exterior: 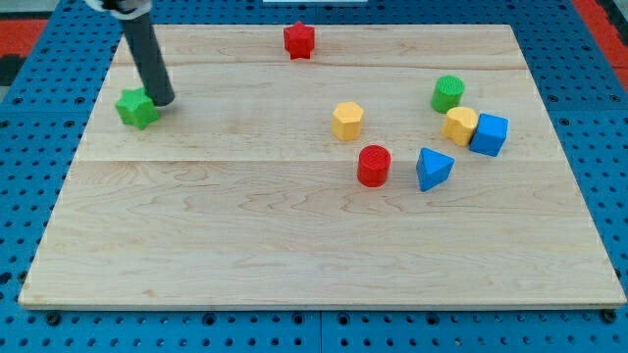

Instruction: Slightly push the green star towards the bottom

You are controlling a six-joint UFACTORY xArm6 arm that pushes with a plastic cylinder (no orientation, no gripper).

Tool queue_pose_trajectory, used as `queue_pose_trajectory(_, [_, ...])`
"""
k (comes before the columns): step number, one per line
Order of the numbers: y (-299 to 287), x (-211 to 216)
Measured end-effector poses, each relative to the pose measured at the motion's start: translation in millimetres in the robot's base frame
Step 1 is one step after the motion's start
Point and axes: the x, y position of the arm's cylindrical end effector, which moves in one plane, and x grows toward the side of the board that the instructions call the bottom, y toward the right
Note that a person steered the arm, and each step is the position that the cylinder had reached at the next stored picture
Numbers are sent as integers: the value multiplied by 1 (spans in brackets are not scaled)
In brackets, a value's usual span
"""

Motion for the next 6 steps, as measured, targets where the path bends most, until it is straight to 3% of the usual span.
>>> queue_pose_trajectory(1, [4,-3])
queue_pose_trajectory(2, [-7,-46])
queue_pose_trajectory(3, [-36,-18])
queue_pose_trajectory(4, [-21,26])
queue_pose_trajectory(6, [-20,75])
